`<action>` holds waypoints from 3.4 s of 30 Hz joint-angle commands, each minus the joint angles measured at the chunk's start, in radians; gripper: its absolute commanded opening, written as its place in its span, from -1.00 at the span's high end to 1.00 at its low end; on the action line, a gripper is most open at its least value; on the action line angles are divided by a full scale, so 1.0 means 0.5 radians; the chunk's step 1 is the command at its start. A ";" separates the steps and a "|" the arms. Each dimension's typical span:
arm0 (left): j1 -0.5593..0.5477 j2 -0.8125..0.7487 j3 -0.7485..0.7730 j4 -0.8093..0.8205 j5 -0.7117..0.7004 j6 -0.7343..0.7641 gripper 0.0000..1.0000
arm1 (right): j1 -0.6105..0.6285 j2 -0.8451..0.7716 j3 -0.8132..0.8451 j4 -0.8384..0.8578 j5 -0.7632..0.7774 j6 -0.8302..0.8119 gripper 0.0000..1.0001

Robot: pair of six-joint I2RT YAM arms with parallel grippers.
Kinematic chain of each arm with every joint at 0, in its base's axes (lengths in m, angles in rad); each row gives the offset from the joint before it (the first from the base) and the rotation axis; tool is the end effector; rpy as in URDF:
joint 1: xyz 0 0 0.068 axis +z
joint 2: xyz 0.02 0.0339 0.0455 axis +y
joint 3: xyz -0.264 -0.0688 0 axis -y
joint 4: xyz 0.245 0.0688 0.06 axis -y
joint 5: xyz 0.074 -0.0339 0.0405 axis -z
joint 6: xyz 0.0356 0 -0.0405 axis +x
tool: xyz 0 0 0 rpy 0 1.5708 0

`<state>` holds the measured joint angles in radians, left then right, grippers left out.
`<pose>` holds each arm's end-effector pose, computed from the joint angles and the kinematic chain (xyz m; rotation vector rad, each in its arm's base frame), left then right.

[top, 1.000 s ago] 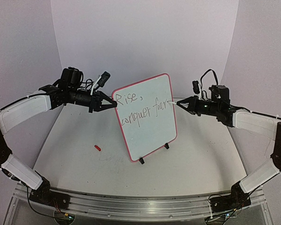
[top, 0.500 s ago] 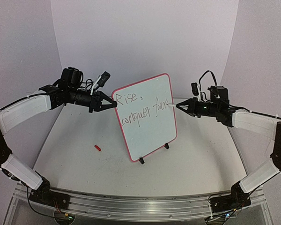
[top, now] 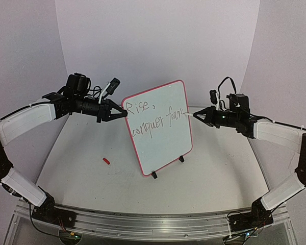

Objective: Write a sentence on the whiteboard
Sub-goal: Write a sentence on the whiteboard, then move the pen cap to the center of the board.

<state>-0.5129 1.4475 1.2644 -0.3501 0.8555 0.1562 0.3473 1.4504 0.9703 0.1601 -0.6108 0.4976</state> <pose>0.2684 -0.1820 0.3404 1.1586 1.7333 -1.1096 0.3045 0.1319 0.2832 -0.2959 1.9754 1.1366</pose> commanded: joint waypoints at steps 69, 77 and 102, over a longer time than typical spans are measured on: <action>-0.106 0.104 -0.053 -0.365 -0.008 0.121 1.00 | -0.017 -0.066 -0.002 -0.025 0.102 -0.073 1.00; -0.106 0.102 -0.053 -0.365 -0.012 0.118 1.00 | -0.017 -0.115 -0.008 -0.025 0.077 -0.072 1.00; -0.103 -0.104 -0.162 -0.260 -0.298 -0.024 -0.34 | -0.018 -0.657 -0.195 -0.039 0.264 -0.150 1.00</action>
<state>-0.5621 1.4562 1.1979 -0.4818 0.7565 0.1701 0.3424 1.1704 0.8803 0.1248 -0.4969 0.4447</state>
